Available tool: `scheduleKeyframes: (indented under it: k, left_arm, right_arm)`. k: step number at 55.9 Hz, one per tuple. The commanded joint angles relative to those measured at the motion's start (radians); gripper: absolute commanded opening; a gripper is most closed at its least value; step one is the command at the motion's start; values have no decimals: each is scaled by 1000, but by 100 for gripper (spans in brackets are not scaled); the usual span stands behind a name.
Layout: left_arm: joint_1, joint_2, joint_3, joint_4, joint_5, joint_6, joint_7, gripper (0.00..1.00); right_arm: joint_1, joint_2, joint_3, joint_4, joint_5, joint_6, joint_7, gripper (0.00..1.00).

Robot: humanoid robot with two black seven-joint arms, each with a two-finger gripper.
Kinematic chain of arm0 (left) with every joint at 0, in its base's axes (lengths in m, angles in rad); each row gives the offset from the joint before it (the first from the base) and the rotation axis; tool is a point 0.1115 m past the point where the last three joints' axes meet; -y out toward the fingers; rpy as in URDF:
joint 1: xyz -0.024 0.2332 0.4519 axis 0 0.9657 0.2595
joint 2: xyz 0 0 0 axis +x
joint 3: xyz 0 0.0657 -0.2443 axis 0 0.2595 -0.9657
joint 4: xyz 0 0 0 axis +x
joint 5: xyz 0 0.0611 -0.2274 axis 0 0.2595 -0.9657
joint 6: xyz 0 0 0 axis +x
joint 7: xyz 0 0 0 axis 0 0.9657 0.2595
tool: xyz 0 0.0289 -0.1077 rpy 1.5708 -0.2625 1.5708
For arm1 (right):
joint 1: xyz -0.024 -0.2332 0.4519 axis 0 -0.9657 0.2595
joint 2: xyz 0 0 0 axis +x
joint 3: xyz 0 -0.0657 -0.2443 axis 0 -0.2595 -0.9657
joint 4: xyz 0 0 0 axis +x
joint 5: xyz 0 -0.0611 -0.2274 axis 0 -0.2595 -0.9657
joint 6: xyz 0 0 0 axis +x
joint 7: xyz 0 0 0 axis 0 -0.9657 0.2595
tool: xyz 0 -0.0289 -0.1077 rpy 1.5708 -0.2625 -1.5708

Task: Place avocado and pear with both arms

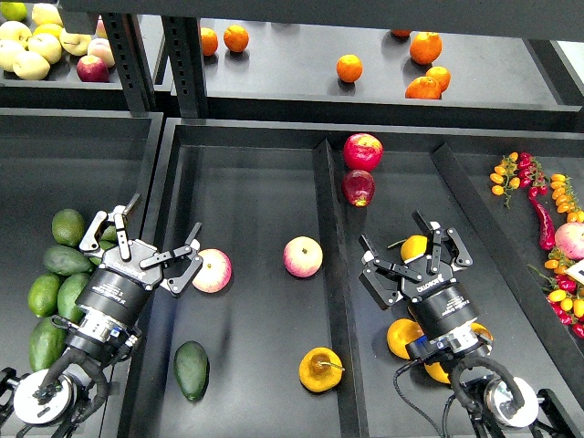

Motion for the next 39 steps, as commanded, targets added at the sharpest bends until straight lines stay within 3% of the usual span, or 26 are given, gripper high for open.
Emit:
scheduleKeyframes:
  k: [1,11,39]
  left_arm:
    - [0,0,-2,1,1,-6,5,100]
    - [-17,0,-14,1,2,-4,50,100]
    - [-26,0,3,4,40,-7,70,100]
  right_arm:
    - [0,0,0,0,0,0,0,99]
    - [0,0,0,0,0,0,0,99]
    - [0,0,-2,0,0,0,0,99]
